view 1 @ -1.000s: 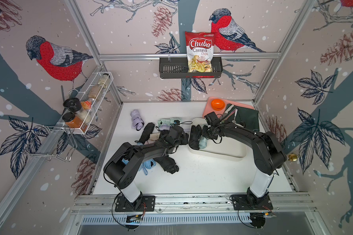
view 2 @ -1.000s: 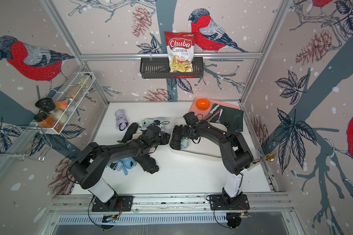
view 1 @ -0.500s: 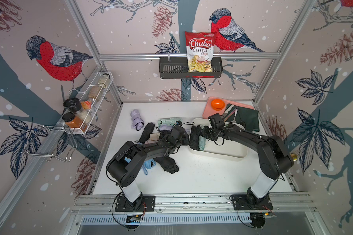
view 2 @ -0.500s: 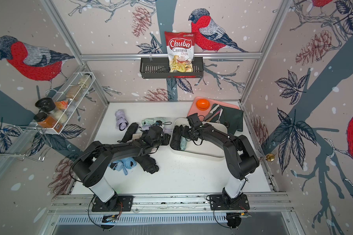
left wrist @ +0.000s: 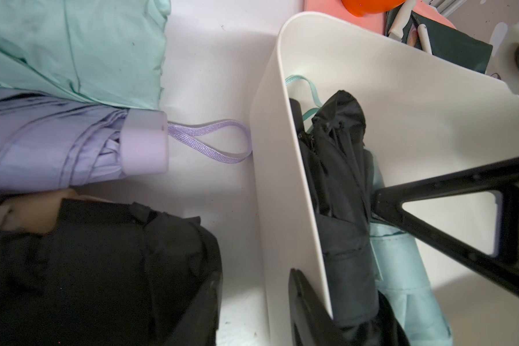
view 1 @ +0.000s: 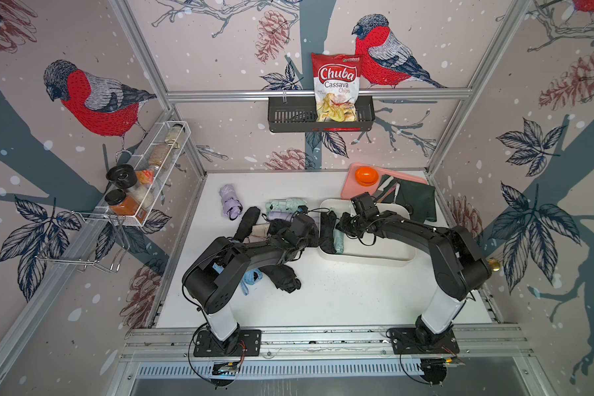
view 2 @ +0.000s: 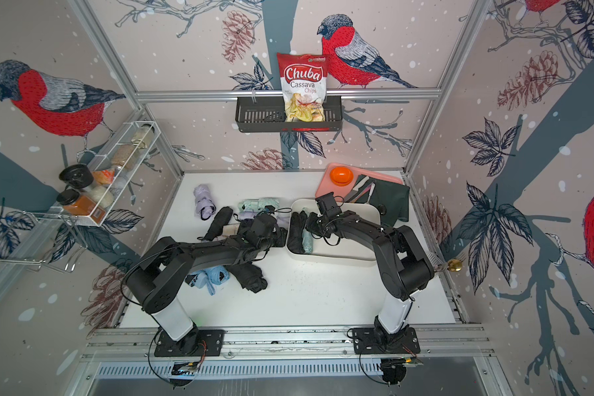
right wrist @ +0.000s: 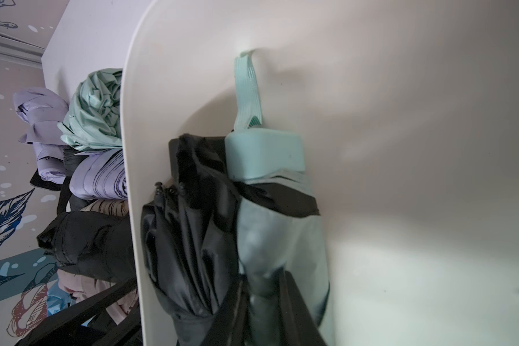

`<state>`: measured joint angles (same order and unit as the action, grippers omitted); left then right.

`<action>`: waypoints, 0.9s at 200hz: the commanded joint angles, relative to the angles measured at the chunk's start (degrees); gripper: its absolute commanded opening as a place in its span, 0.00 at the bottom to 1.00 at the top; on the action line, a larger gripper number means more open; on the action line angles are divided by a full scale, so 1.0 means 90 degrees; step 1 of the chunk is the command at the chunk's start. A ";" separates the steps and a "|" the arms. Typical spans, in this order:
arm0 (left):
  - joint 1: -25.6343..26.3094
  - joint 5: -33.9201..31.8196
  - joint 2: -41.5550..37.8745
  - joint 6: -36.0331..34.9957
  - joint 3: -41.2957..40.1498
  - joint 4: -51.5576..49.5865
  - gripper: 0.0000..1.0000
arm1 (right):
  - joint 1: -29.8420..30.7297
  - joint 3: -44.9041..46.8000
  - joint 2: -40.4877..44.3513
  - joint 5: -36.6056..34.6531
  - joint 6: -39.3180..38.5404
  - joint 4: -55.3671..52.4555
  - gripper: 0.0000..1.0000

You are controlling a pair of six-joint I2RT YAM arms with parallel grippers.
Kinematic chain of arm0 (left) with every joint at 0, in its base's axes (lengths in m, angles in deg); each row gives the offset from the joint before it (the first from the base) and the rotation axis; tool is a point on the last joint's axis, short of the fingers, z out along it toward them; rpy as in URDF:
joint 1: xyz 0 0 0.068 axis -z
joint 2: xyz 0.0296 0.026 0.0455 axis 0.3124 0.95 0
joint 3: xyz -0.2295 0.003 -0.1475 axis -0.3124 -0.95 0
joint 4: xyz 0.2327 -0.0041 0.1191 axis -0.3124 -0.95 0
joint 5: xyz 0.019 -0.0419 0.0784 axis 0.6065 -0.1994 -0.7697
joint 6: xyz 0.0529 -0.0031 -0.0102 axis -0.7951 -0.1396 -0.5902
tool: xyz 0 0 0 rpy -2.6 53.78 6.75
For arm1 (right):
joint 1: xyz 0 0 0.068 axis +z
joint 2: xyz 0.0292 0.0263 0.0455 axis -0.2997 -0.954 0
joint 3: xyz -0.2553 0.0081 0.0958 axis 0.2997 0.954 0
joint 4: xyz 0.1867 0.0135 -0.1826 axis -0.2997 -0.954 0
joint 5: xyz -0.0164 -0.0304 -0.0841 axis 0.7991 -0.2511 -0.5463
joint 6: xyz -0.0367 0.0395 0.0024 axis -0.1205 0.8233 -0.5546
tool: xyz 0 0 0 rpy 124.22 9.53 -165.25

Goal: Put the umbrella into the storage box
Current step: Place the umbrella in the storage box.

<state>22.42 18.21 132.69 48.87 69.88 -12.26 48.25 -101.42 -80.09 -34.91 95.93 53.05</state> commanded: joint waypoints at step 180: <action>0.0067 -0.0922 -0.0512 0.0221 -0.0010 -0.0321 0.47 | -0.0059 0.0051 0.0179 -0.0429 -0.0283 -0.0703 0.27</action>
<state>22.99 10.17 127.84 50.77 69.27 -15.27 47.83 -101.66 -77.59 -39.04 94.16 47.89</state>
